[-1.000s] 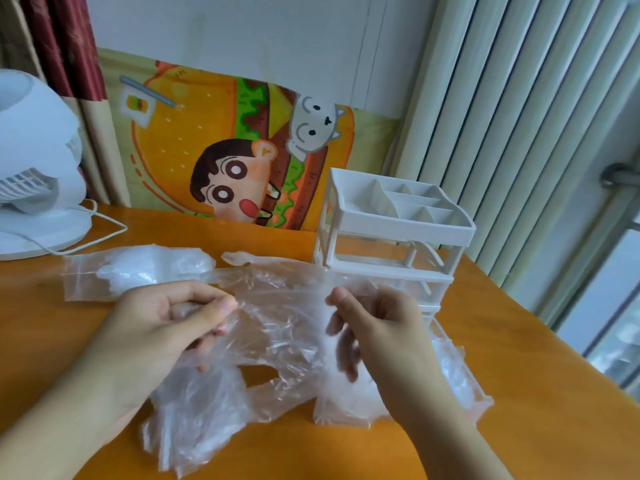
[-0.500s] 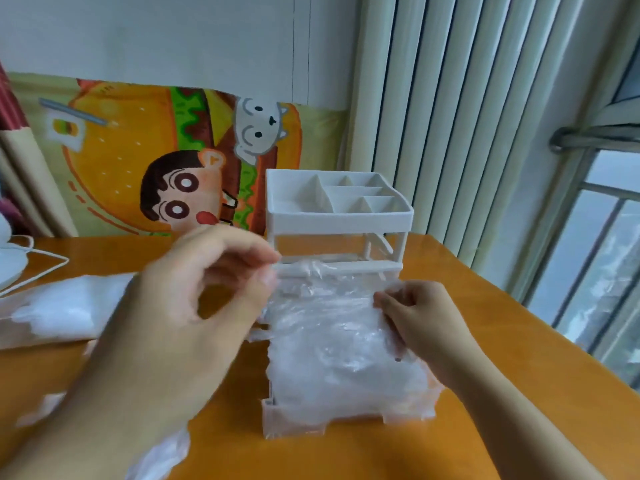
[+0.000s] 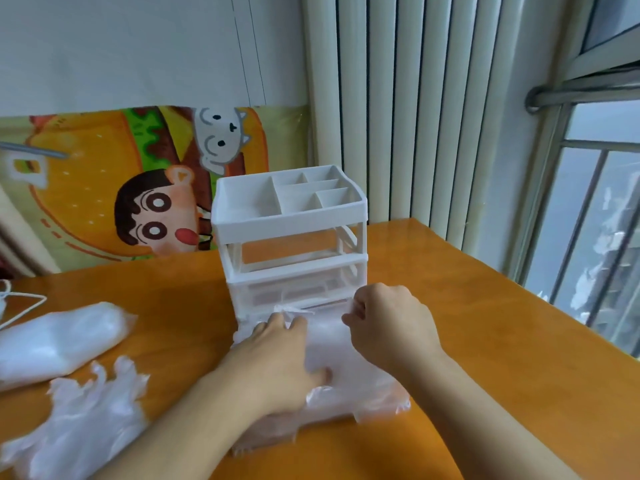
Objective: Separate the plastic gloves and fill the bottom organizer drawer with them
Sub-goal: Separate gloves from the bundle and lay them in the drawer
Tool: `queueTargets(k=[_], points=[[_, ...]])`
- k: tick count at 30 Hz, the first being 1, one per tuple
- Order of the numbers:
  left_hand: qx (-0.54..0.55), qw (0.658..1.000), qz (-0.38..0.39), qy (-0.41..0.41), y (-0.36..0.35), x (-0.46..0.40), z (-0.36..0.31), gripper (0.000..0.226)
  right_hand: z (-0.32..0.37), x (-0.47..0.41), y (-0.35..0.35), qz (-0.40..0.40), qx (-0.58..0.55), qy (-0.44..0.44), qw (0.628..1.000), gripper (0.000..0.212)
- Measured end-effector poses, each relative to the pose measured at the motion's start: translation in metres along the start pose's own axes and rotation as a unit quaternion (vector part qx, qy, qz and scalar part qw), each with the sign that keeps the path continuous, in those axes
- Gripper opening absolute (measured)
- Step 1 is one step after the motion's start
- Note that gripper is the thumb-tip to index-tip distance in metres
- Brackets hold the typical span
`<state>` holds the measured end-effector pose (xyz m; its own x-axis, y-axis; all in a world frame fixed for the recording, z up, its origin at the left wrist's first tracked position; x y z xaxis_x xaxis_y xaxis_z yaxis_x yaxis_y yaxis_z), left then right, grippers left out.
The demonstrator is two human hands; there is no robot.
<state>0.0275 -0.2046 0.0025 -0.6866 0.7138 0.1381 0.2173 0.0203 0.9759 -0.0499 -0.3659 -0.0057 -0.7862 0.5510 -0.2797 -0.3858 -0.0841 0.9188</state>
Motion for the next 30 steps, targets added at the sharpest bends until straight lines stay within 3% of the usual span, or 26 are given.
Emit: queueTargets(k=[3,7,11,13,16,18,24,27,30], points=[[0.000,0.999,0.034,0.013,-0.006,-0.007,0.005,0.091,-0.001,0.000,0.000,0.015,-0.006,-0.029,0.999,0.012],[-0.005,0.999,0.049,0.020,-0.014,-0.016,0.009,0.083,0.001,0.000,0.002,0.004,0.013,-0.045,0.999,0.030],[-0.016,0.998,0.057,0.012,-0.012,-0.017,0.003,0.078,0.009,0.005,0.015,-0.038,-0.077,0.073,0.994,0.025],[-0.032,0.999,0.042,-0.008,-0.010,-0.016,0.004,0.072,0.012,0.011,0.019,0.066,-0.150,0.121,0.979,0.033],[-0.062,0.997,0.016,-0.030,-0.009,-0.013,0.010,0.063,0.014,0.020,0.016,0.234,-0.085,0.110,0.962,0.070],[-0.059,0.997,0.023,-0.033,-0.007,-0.007,0.009,0.064,0.016,0.019,0.013,0.269,-0.033,0.098,0.958,0.082],[0.003,0.997,0.073,-0.027,0.008,-0.006,0.012,0.086,0.027,0.007,0.004,0.315,0.033,0.099,0.943,0.091],[0.073,0.993,0.092,-0.005,0.022,-0.001,0.017,0.077,0.034,0.002,0.006,0.355,0.056,0.097,0.928,0.104],[0.079,0.997,0.011,-0.008,0.035,0.007,0.007,0.056,0.047,-0.003,0.008,0.387,0.111,0.098,0.910,0.105]])
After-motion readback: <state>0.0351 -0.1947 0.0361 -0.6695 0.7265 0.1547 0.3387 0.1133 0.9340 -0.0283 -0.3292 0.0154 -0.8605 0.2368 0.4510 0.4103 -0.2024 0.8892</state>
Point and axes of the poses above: each hand's wrist, its own x-axis away from the middle knuckle, its own y-axis out of the back of the hand, z = x × y, the point moved 1 cm from there along -x, towards the middle knuckle, and after that the axes turned 4 degrees about x, right-handed, at the moved point
